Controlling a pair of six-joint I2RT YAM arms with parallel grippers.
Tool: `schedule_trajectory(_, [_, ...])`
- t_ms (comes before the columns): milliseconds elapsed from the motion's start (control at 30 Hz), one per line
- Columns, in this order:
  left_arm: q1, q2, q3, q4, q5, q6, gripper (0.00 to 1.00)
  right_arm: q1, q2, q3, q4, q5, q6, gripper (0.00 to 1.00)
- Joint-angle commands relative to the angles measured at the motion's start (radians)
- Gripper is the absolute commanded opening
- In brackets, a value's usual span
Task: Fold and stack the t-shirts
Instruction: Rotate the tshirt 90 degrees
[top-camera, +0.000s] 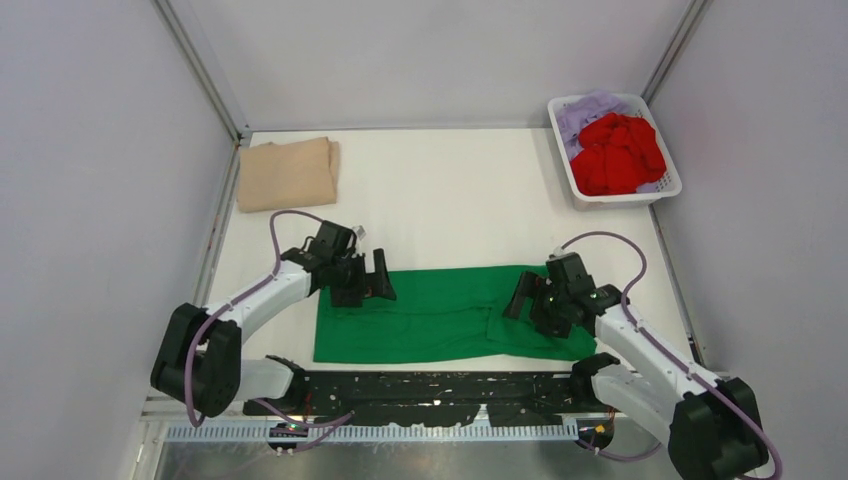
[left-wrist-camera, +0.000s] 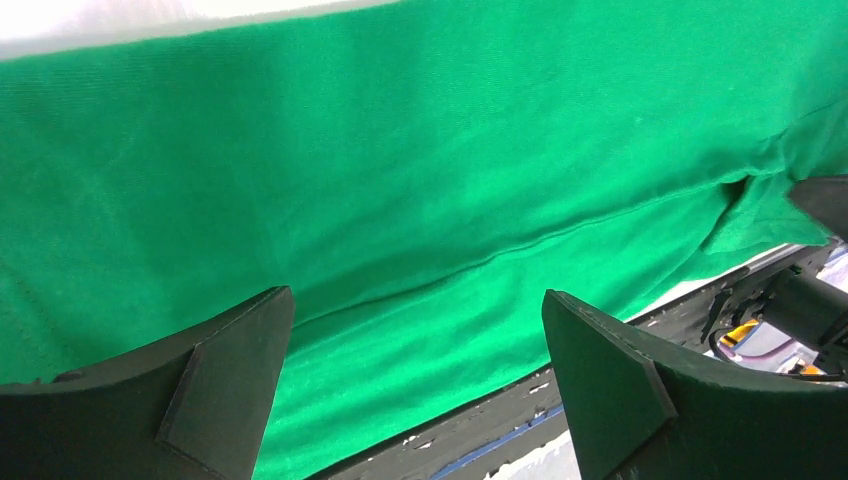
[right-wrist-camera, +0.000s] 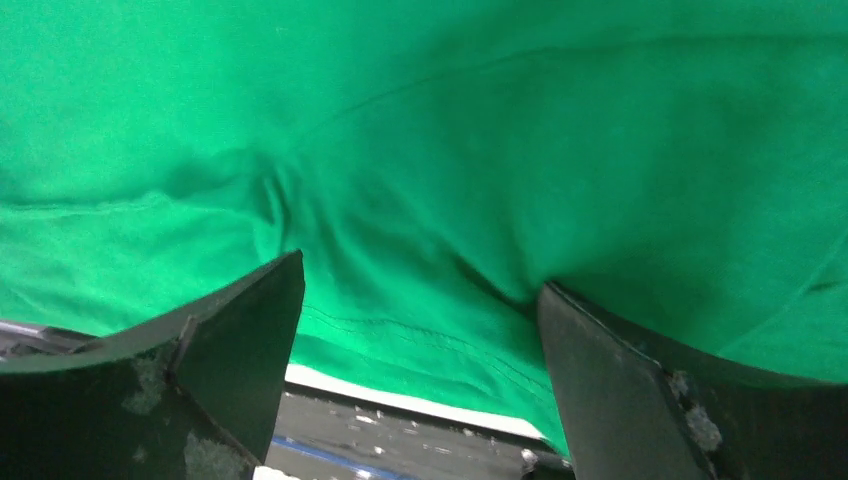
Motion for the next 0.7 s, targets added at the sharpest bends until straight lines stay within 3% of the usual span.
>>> schedule_trajectory(0, [-0.004, 0.068, -0.010, 0.053, 0.037, 0.008, 1.00, -0.062, 0.182, -0.031, 0.180, 0.003, 0.079, 0.96])
schedule_trajectory(133, [-0.003, 0.100, -0.040, 0.053, 0.030, 0.008, 1.00, -0.077, 0.360, 0.048, 0.264, 0.048, 0.067, 0.95])
schedule_trajectory(267, [-0.004, 0.077, -0.105, 0.088, 0.068, -0.043, 1.00, -0.100, 0.574, 0.228, 0.329, 0.105, 0.044, 0.96])
schedule_trajectory(467, [-0.018, 0.015, -0.154, 0.158, 0.080, -0.105, 1.00, -0.114, 0.971, 0.666, 0.358, 0.035, 0.023, 0.96])
schedule_trajectory(667, [-0.170, 0.125, -0.144, 0.408, 0.120, -0.255, 1.00, -0.109, 1.342, 1.147, 0.267, -0.052, 0.090, 0.95])
